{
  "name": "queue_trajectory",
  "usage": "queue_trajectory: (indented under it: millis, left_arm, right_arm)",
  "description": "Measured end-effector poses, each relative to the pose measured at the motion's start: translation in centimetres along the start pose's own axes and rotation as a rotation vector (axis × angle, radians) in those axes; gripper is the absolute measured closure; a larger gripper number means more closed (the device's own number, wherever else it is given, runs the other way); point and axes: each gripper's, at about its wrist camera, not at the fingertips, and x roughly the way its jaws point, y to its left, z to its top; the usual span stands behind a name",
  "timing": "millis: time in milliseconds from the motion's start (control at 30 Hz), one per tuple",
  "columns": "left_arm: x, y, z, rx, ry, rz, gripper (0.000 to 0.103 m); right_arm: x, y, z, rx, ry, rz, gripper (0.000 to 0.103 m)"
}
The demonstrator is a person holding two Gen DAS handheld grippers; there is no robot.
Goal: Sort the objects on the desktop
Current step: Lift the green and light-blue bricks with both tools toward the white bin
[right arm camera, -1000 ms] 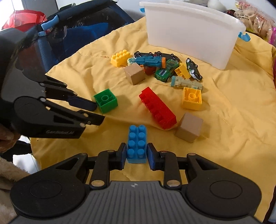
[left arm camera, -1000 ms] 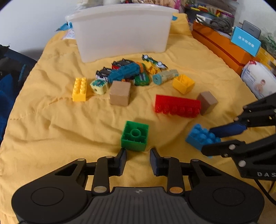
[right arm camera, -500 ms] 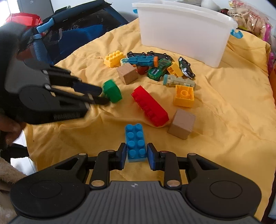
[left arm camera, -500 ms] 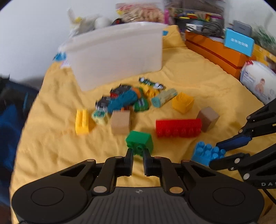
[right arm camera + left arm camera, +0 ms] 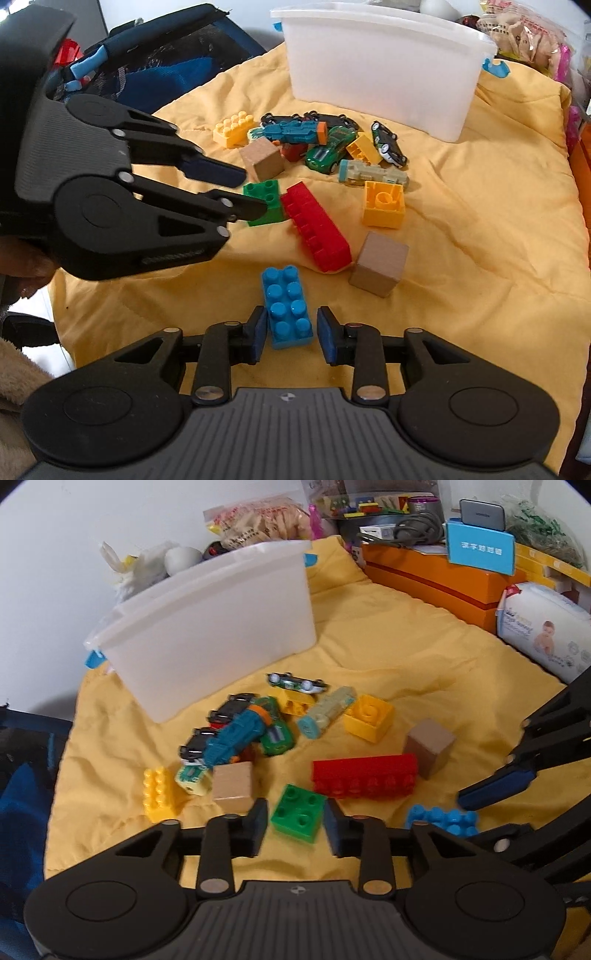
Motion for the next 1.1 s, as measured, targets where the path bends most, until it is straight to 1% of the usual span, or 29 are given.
queue_trajectory:
  millis: [33, 67, 100, 133, 167, 200, 233, 267, 300, 400, 433, 467, 533, 633, 733, 833, 900, 933, 1033, 1100]
  left_arm:
    - [0.2, 0.2, 0.0, 0.005, 0.002, 0.008, 0.059]
    - [0.5, 0.4, 0.0, 0.010, 0.008, 0.006, 0.059]
    - [0.9, 0.5, 0.0, 0.016, 0.018, -0.004, 0.058]
    - [1.2, 0.6, -0.1, 0.023, 0.018, -0.022, 0.054]
    - [1.4, 0.7, -0.1, 0.030, 0.000, -0.033, 0.051]
    - [1.8, 0.7, -0.1, 0.040, 0.005, -0.041, 0.051]
    - [2.3, 0.6, -0.1, 0.045, 0.028, -0.059, 0.054]
    - [2.7, 0.7, -0.1, 0.031, 0.053, -0.089, 0.063]
    - [2.8, 0.8, -0.1, 0.009, 0.068, -0.106, 0.064]
    - [2.0, 1.1, -0.4, -0.032, 0.065, -0.117, 0.065]
    - [1.6, 1.0, -0.5, -0.035, 0.065, -0.107, 0.065]
    - [1.1, 1.0, -0.7, -0.038, 0.070, -0.099, 0.065]
    - [0.2, 1.2, -1.0, -0.058, 0.076, -0.107, 0.065]
    - [-0.7, 1.4, -1.5, -0.082, 0.084, -0.098, 0.065]
    - [-0.7, 1.6, -2.3, -0.120, 0.106, -0.106, 0.065]
    - [0.2, 1.2, -3.2, -0.138, 0.144, -0.107, 0.064]
    - [0.2, 1.2, -3.4, -0.158, 0.131, -0.110, 0.065]
    - [0.2, 1.3, -3.4, -0.167, 0.130, -0.116, 0.066]
    - [-0.2, 1.7, -2.9, -0.184, 0.110, -0.128, 0.066]
    - [-1.0, 2.0, -2.1, -0.183, 0.081, -0.133, 0.066]
  right_arm:
    - [0.0, 0.0, 0.0, 0.000, -0.002, 0.001, 0.064]
    - [0.0, 0.0, 0.0, 0.001, -0.003, 0.004, 0.062]
    - [0.0, -0.1, 0.0, 0.003, -0.003, 0.008, 0.061]
    - [0.1, -0.1, 0.0, 0.005, -0.001, 0.012, 0.060]
    - [0.2, 0.0, 0.0, 0.007, 0.001, 0.014, 0.060]
    - [0.3, 0.0, 0.0, 0.007, 0.006, 0.011, 0.060]
    - [0.4, 0.1, 0.0, 0.007, 0.010, 0.008, 0.060]
    - [0.4, 0.1, 0.0, 0.007, 0.012, 0.009, 0.060]
    - [0.5, 0.1, 0.0, 0.008, 0.012, 0.011, 0.060]
    - [0.5, 0.3, 0.0, 0.004, 0.001, 0.014, 0.061]
    - [0.6, 0.4, 0.1, -0.001, 0.001, 0.013, 0.065]
    - [0.7, 0.5, 0.2, -0.009, 0.002, 0.011, 0.076]
    - [0.6, 0.8, 0.3, -0.029, -0.003, -0.008, 0.076]
    - [0.2, 1.1, 0.6, -0.058, -0.029, -0.023, 0.076]
    - [0.7, 1.0, 0.5, -0.045, -0.015, -0.014, 0.075]
    - [1.4, 0.6, 0.2, -0.012, 0.009, 0.001, 0.069]
    - [1.5, 0.7, 0.1, -0.023, 0.007, -0.003, 0.070]
    - [1.4, 0.9, 0.2, -0.031, 0.009, -0.009, 0.075]
    - [1.2, 0.9, 0.6, -0.031, 0.014, -0.003, 0.076]
    - [0.4, 0.7, 1.2, -0.023, -0.006, 0.002, 0.076]
